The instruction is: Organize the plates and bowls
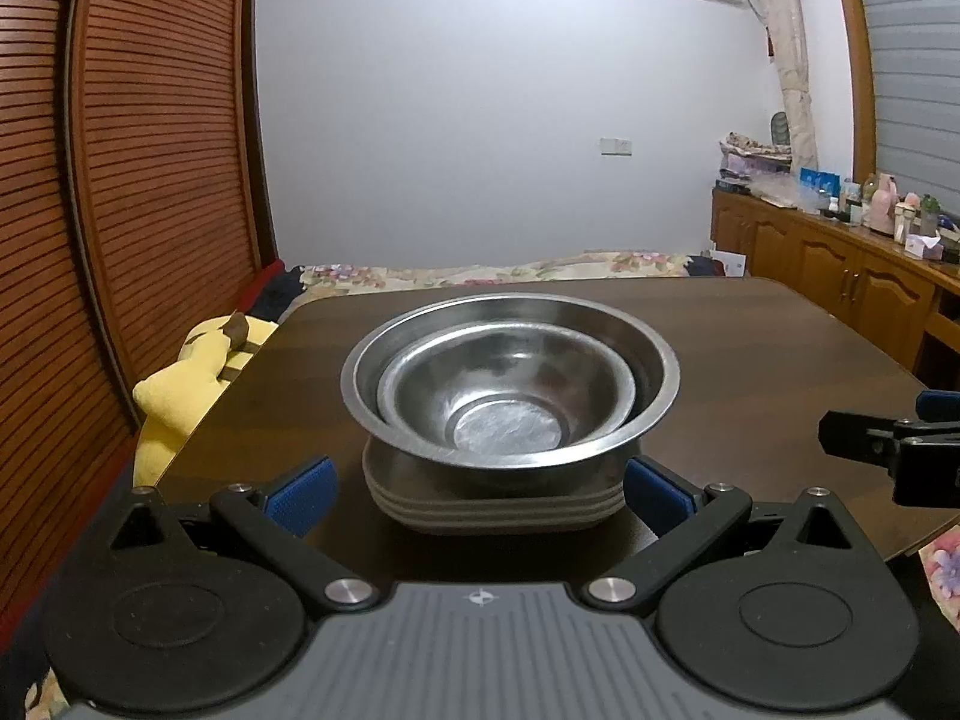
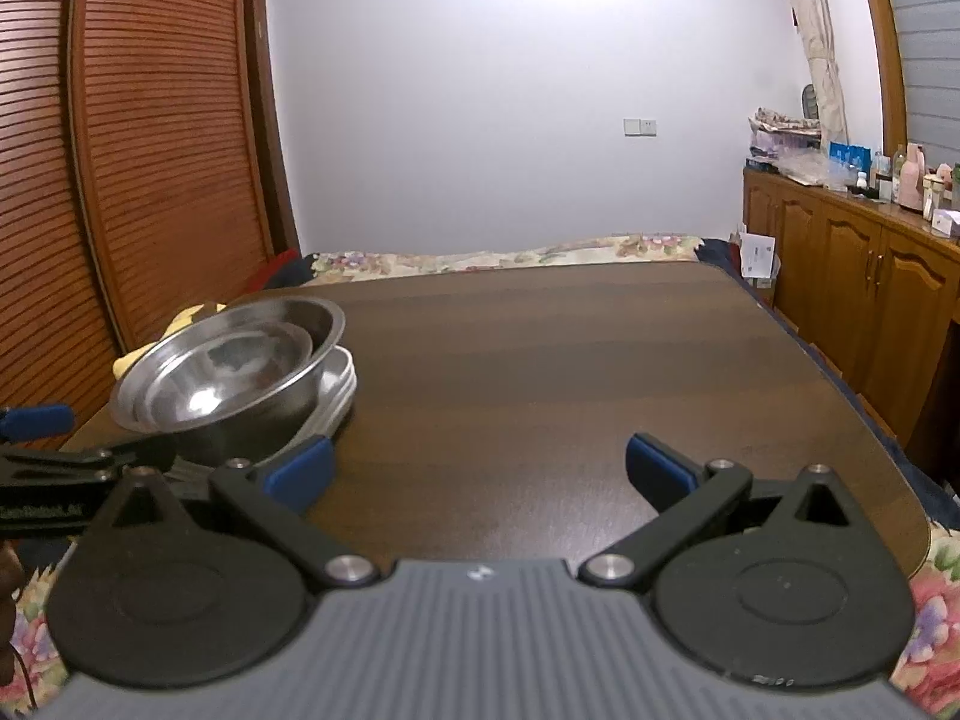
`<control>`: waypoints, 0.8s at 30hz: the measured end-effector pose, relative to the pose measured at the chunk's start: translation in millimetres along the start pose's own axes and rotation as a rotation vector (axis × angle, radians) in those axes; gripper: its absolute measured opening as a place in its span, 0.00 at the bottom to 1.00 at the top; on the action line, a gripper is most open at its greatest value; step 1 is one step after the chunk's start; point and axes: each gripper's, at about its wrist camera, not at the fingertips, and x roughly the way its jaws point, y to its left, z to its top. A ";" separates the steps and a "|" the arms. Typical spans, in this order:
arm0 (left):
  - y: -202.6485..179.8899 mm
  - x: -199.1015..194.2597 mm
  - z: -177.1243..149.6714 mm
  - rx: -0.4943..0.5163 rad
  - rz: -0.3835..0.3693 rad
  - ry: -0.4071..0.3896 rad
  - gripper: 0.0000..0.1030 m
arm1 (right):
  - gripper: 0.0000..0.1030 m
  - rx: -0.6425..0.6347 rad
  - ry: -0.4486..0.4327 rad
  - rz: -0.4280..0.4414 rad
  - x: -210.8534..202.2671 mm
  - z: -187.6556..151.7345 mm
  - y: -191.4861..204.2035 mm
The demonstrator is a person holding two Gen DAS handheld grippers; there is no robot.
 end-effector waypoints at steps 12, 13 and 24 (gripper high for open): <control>3.2 1.3 0.9 -0.012 0.000 0.005 1.00 | 1.00 -0.005 -0.003 -0.003 -1.8 0.7 -0.4; 3.2 1.5 1.0 -0.012 -0.001 0.005 1.00 | 1.00 -0.005 -0.003 -0.003 -1.8 0.7 -0.5; 4.9 1.9 2.0 -0.015 0.000 0.001 1.00 | 1.00 -0.003 -0.008 -0.005 -4.1 1.4 -1.9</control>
